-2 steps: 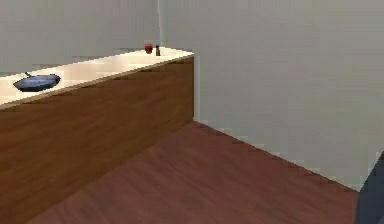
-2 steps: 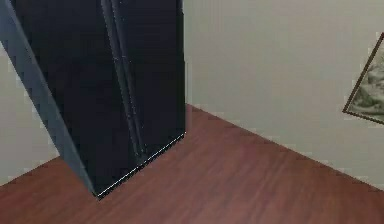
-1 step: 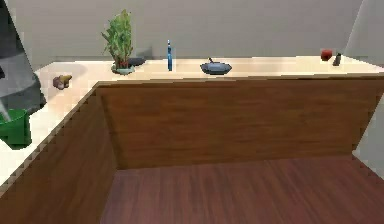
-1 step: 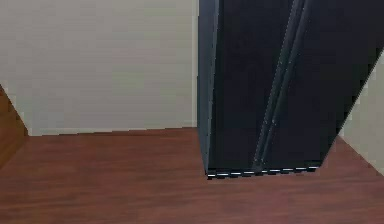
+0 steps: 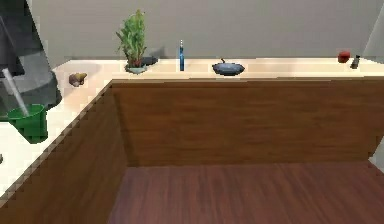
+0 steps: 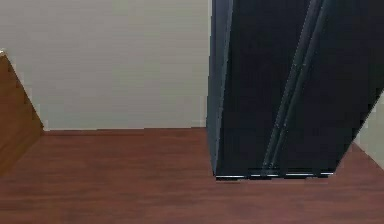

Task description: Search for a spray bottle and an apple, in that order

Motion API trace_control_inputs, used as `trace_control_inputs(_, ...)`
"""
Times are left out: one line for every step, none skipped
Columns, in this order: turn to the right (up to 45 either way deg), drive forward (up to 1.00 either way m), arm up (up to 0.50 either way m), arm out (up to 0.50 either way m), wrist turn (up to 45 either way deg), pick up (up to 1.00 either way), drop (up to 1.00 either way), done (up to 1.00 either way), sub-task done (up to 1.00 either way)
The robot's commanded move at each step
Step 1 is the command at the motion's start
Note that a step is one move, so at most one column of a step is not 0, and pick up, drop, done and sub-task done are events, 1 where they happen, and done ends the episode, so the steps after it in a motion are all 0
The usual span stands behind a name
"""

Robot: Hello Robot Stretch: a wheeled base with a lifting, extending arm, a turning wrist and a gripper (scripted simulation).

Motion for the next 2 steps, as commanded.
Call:
trace_control_inputs(0.0, 0.95, 0.0, 0.0, 0.0, 0.0, 0.0, 0.0, 0.0)
trace_control_inputs(0.0, 0.0, 0.0, 0.0, 0.0, 0.0, 0.0, 0.0, 1.0)
